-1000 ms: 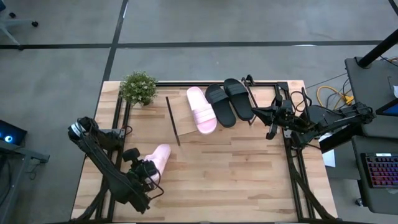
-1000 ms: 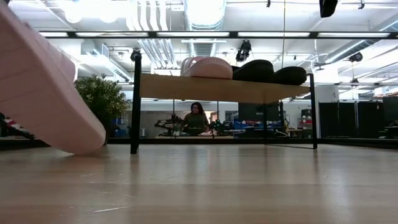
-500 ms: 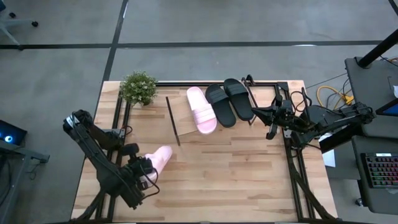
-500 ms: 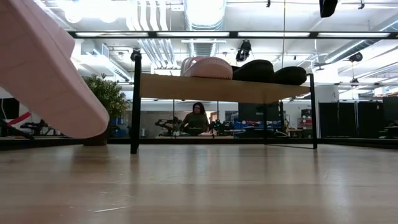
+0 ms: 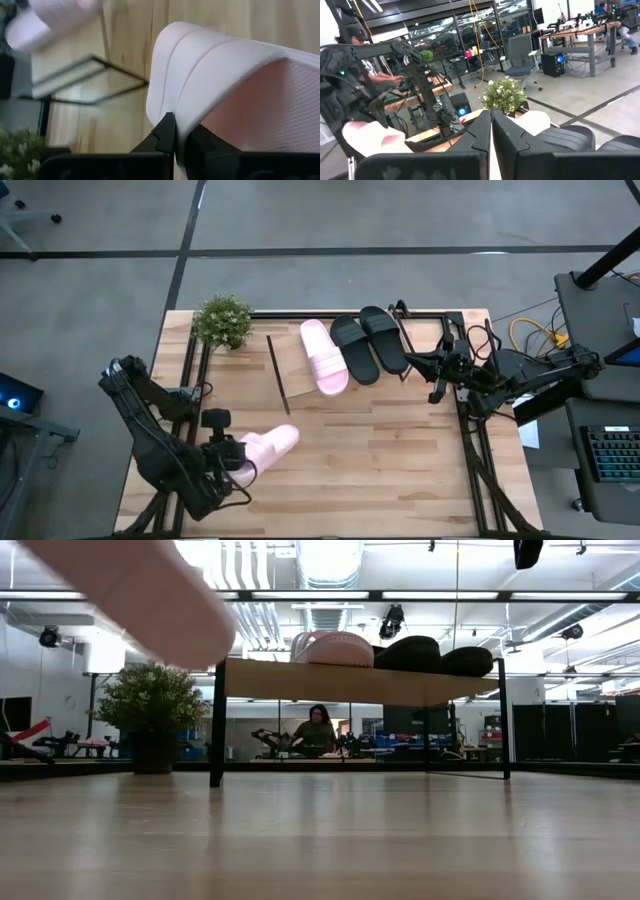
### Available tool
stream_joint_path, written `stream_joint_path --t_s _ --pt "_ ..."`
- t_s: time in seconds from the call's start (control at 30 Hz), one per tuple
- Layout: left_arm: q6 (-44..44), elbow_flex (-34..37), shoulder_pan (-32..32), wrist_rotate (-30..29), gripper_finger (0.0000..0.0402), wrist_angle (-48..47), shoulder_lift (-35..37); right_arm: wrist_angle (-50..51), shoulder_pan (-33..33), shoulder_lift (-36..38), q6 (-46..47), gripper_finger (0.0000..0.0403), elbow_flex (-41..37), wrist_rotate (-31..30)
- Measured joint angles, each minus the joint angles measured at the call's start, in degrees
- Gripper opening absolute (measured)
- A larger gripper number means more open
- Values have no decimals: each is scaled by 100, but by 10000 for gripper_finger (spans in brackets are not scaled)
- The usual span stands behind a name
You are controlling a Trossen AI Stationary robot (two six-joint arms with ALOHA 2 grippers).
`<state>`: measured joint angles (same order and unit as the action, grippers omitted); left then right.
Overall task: Pick and place slides into the shelf
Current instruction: Put the pink slipper on the shelf
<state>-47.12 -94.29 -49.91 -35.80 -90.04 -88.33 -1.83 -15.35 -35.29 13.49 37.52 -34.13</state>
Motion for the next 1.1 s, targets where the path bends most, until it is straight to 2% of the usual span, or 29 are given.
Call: stream_joint_path --t_s 0.33,0.53,0.73,0.97,1.1 --pt "312 -878 -2 -836 0 150 -2 -4 -2 -3 156 9 0 0" --pt "573 -1085 229 -1971 0 1048 -73 -2 0 -2 156 9 0 0" --pt "597 -1193 624 -3130 0 1435 -279 2 -1 -4 156 9 0 0" --pt "656 -1287 1178 -4137 0 1805 -509 2 -1 -2 153 9 0 0" --pt "1838 -1306 1494 -4364 0 2904 -567 3 0 -2 155 9 0 0"
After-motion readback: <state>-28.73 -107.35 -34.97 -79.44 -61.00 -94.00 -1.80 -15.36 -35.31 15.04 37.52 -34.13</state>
